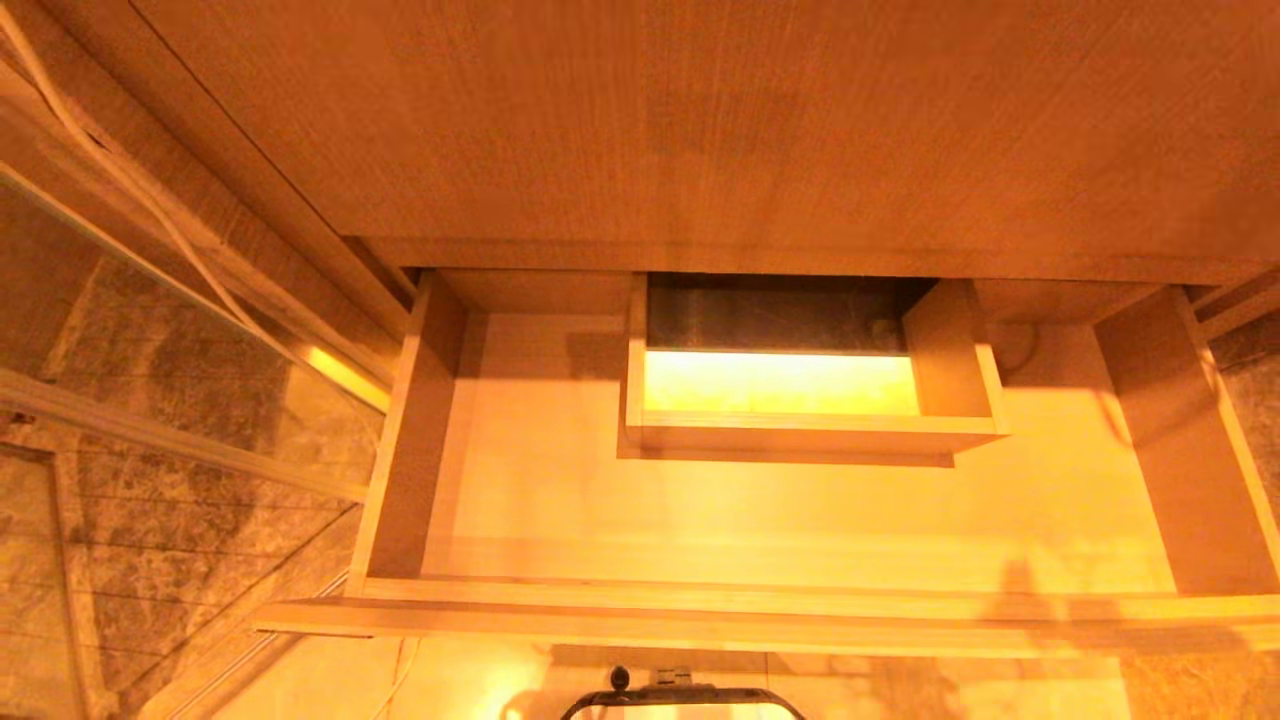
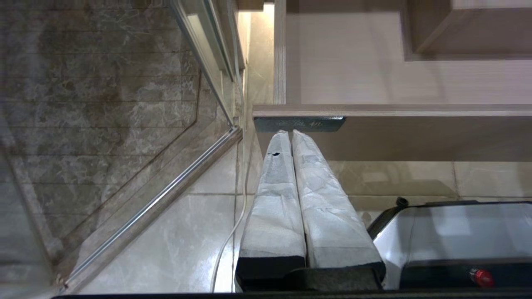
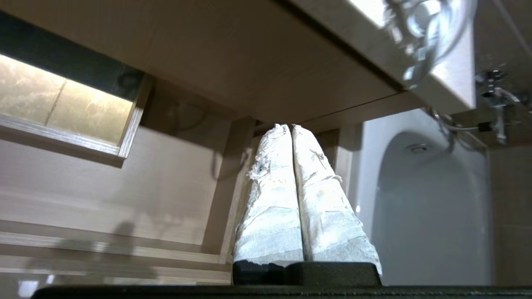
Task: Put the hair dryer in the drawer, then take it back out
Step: Pick up the hairdryer
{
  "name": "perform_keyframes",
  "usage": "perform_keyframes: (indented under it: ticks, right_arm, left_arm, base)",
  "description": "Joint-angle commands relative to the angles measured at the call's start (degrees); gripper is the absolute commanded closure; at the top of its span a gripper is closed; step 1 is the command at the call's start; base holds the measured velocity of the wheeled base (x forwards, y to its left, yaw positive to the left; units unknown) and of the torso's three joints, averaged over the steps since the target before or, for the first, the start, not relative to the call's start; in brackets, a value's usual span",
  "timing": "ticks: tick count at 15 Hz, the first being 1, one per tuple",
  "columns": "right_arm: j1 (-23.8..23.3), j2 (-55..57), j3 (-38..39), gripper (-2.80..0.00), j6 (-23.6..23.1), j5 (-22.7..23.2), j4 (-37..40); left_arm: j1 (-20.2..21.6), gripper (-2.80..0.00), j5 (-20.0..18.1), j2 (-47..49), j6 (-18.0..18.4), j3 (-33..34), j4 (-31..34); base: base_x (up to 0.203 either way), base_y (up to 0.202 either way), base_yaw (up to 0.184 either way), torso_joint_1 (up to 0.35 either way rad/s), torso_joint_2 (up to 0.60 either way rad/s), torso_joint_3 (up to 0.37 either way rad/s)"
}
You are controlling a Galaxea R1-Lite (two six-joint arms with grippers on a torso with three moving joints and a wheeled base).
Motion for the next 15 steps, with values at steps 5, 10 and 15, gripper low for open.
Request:
perform_keyframes:
  ticks: [5, 10, 15]
  right_arm:
    - [0.1, -0.5, 0.2, 0.0, -0.2, 0.0, -0.2]
    - [0.1, -0.2, 2.2, 0.0, 0.2, -0.7, 0.2]
    - [0.1, 0.0, 3.6, 0.0, 0.4, -0.8, -0.8]
  left_arm:
    - [0.0, 0.0, 0.0, 0.0, 0.0, 0.1, 0.0]
    - [0.0, 0.0, 0.0, 0.0, 0.0, 0.1, 0.0]
    - [0.0, 0.0, 0.0, 0.0, 0.0, 0.1, 0.0]
  base:
    - [0.0, 0.0, 0.0, 0.165, -0.46, -0.21]
    - [0.0, 0.0, 0.0, 0.339, -0.49, -0.215]
    - [0.0, 0.0, 0.0, 0.09, -0.1, -0.047]
